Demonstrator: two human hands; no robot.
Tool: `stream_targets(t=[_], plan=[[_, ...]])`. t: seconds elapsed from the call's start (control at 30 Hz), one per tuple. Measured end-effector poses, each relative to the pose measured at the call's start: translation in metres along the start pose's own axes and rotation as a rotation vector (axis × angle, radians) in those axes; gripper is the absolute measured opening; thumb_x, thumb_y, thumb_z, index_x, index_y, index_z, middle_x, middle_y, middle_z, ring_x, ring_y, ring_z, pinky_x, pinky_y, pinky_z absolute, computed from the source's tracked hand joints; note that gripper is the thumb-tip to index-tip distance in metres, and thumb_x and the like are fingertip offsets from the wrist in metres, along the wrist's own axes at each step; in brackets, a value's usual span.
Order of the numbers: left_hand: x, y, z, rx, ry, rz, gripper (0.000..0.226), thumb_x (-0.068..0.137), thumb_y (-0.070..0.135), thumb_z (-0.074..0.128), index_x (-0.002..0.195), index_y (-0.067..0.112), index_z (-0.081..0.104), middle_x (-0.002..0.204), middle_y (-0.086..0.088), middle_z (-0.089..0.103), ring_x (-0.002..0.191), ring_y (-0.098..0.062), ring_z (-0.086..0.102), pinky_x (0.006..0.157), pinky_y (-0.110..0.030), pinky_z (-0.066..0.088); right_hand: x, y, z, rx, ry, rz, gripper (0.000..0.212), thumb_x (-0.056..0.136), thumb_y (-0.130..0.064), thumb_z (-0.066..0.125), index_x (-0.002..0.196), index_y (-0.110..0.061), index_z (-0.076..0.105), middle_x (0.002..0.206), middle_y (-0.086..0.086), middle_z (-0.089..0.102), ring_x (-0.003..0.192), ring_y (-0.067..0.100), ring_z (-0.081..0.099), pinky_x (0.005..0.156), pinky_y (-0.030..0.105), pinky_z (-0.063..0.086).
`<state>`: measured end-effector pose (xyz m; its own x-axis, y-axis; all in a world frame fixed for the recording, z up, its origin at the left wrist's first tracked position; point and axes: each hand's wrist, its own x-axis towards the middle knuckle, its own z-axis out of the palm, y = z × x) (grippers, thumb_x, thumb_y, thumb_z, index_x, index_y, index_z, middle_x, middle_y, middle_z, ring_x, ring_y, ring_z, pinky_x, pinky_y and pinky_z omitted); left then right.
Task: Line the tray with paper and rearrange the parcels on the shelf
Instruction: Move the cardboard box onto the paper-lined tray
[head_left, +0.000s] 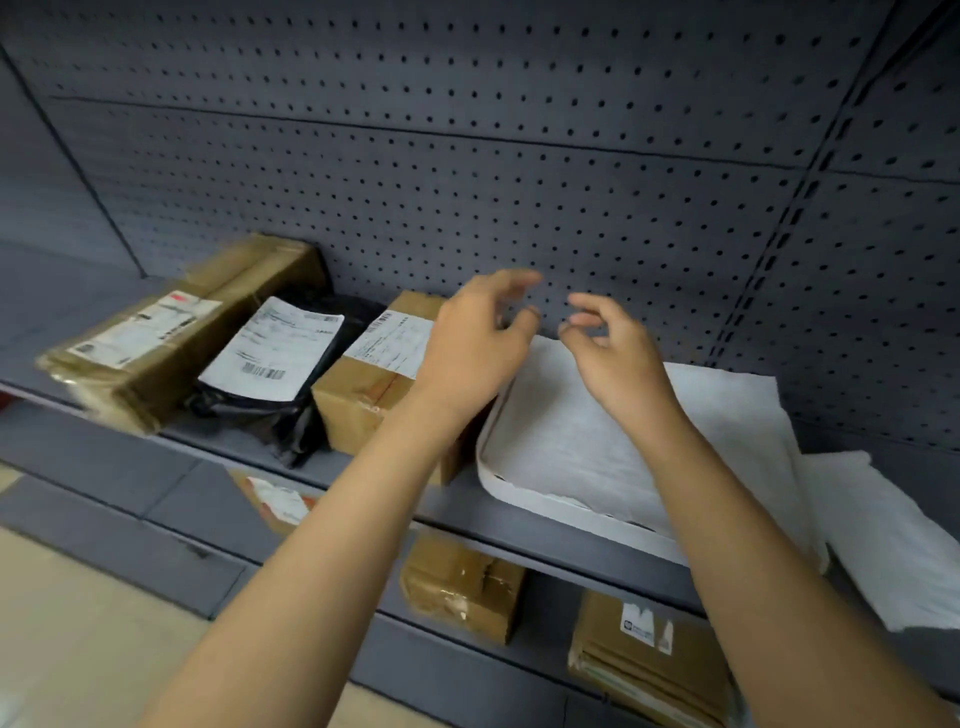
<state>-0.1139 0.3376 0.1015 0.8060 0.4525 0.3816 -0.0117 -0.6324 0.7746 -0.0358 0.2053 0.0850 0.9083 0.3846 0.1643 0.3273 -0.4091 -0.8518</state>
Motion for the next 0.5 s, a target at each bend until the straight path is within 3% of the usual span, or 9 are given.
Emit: stream_targets(t=[0.1, 0.23, 0.33, 0.43, 0.5], plan=[[0.003, -0.017, -0.040, -0.061, 0.079, -0.071, 0.032, 0.095, 0.016, 0.058, 0.124, 0.025, 0.071, 0.114, 0.010, 0.071, 0.102, -0.002, 0.063, 0.082, -0.005, 0.045, 0.003, -0.014, 0.031, 0.137, -0.032, 0.041, 0.035, 0.097, -0.027, 0.061, 0.132, -0.028, 0.060, 0.121, -0.008, 0.064, 0.095, 0.008, 0.062, 0.094, 0.031, 0.052], [0.022, -0.059, -0.084, -0.191, 0.119, -0.240, 0.028, 0.097, 0.021, 0.057, 0.119, 0.028, 0.072, 0.112, 0.008, 0.073, 0.105, -0.008, 0.066, 0.089, -0.026, 0.053, 0.003, -0.024, 0.068, 0.175, -0.028, 0.104, 0.040, 0.094, -0.029, 0.061, 0.133, -0.028, 0.059, 0.120, -0.012, 0.064, 0.110, 0.016, 0.065, 0.102, 0.041, 0.051], [0.038, -0.089, -0.096, -0.115, 0.033, -0.279, 0.033, 0.099, 0.025, 0.056, 0.129, 0.027, 0.068, 0.121, 0.007, 0.071, 0.116, -0.010, 0.063, 0.091, -0.023, 0.048, 0.007, -0.026, 0.090, 0.191, 0.025, 0.147, 0.043, 0.089, -0.030, 0.062, 0.132, -0.030, 0.061, 0.117, -0.016, 0.064, 0.107, 0.010, 0.066, 0.103, 0.042, 0.051], [0.049, -0.113, -0.100, -0.016, -0.068, -0.291, 0.041, 0.099, 0.024, 0.057, 0.139, 0.024, 0.062, 0.133, 0.003, 0.068, 0.124, -0.014, 0.060, 0.099, -0.022, 0.041, 0.010, -0.033, 0.109, 0.200, 0.133, 0.189, 0.042, 0.091, -0.026, 0.062, 0.133, -0.028, 0.062, 0.124, -0.014, 0.066, 0.100, -0.002, 0.062, 0.098, 0.029, 0.050], [0.053, -0.130, -0.098, -0.005, -0.141, -0.299, 0.045, 0.098, 0.023, 0.057, 0.144, 0.022, 0.058, 0.138, 0.000, 0.065, 0.130, -0.020, 0.058, 0.105, -0.027, 0.040, 0.006, -0.035, 0.118, 0.157, 0.189, 0.198, 0.043, 0.095, -0.022, 0.059, 0.138, -0.025, 0.059, 0.134, -0.010, 0.062, 0.107, -0.001, 0.056, 0.093, 0.021, 0.041]])
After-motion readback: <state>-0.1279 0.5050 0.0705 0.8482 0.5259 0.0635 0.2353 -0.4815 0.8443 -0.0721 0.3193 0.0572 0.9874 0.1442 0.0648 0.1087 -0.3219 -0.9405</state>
